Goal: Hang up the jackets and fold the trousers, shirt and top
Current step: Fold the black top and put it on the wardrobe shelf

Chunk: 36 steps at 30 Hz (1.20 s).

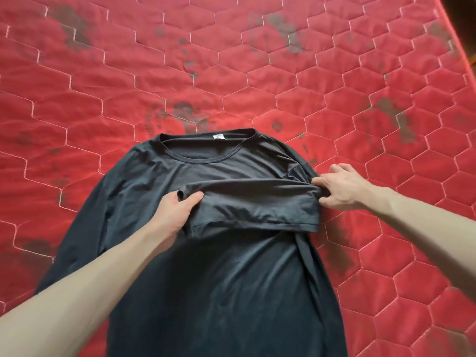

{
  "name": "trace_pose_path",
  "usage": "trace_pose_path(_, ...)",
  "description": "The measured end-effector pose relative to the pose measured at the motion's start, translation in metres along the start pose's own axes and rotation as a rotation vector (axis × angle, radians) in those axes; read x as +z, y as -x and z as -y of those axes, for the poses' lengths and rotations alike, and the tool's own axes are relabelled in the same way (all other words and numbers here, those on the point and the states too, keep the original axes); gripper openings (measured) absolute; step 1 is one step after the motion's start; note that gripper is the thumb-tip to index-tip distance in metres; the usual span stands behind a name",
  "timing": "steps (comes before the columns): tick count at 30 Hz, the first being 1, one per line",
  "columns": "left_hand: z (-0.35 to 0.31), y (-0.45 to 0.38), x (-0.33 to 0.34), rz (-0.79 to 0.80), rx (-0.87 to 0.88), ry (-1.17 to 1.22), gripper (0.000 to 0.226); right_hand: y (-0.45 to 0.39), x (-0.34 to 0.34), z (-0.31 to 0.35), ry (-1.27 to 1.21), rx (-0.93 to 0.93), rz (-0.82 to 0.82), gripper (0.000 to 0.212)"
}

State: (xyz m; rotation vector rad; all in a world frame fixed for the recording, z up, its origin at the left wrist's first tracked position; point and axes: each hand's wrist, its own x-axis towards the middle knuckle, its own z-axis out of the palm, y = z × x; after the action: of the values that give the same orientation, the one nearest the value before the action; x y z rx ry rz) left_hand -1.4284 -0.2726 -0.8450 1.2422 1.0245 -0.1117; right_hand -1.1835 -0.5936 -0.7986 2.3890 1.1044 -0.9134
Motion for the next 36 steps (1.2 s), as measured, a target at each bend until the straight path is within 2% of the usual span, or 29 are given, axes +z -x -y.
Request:
trace_pose_path(5,-0.001,-0.006,-0.024,-0.001,-0.046,0.098,0.02,0.011,-0.032,-0.046,0.048,0.067,-0.117,0.012)
trace_pose_path(7,0.003,-0.006,-0.03,0.004,-0.052,0.103,0.023,0.017,-0.045,-0.061,-0.04,0.117,-0.131,0.019)
trace_pose_path(9,0.008,-0.005,-0.031,-0.001,-0.079,0.09,0.022,0.02,-0.049,-0.061,-0.24,0.125,-0.182,0.009)
trace_pose_path(10,0.01,-0.005,-0.031,-0.008,-0.09,0.084,0.021,0.019,-0.048,-0.055,-0.326,0.103,-0.221,0.015)
trace_pose_path(13,0.013,-0.006,-0.029,-0.097,-0.068,0.041,0.015,0.011,-0.04,-0.019,-0.509,-0.007,-0.223,0.05)
trace_pose_path(15,0.012,-0.007,-0.031,-0.203,-0.026,-0.025,0.01,0.001,-0.034,0.003,-0.566,-0.031,-0.191,0.059)
trace_pose_path(17,0.011,-0.008,-0.037,-0.295,0.018,-0.077,0.011,-0.008,-0.027,0.013,-0.539,0.02,-0.169,0.054)
trace_pose_path(19,0.009,-0.008,-0.044,-0.369,0.058,-0.134,0.016,-0.013,-0.024,0.013,-0.509,0.086,-0.159,0.037)
trace_pose_path(22,0.012,-0.007,-0.053,-0.434,0.112,-0.22,0.02,-0.018,-0.017,0.007,-0.502,0.08,-0.172,0.011)
trace_pose_path(24,0.014,-0.004,-0.056,-0.444,0.132,-0.289,0.017,-0.019,-0.014,0.004,-0.57,0.065,-0.259,0.01)
trace_pose_path(26,0.016,-0.005,-0.058,-0.441,0.142,-0.328,0.019,-0.02,-0.017,0.004,-0.793,0.06,-0.34,0.011)
trace_pose_path(28,0.015,-0.005,-0.057,-0.45,0.151,-0.374,0.031,-0.023,-0.025,0.006,-0.968,0.065,-0.346,0.016)
trace_pose_path(32,0.011,0.001,-0.056,-0.566,0.201,-0.498,0.042,-0.028,-0.028,0.008,-0.86,0.081,-0.307,0.028)
trace_pose_path(36,0.014,0.009,-0.06,-0.648,0.211,-0.538,0.033,-0.017,0.004,0.013,-0.923,0.27,-0.475,0.034)
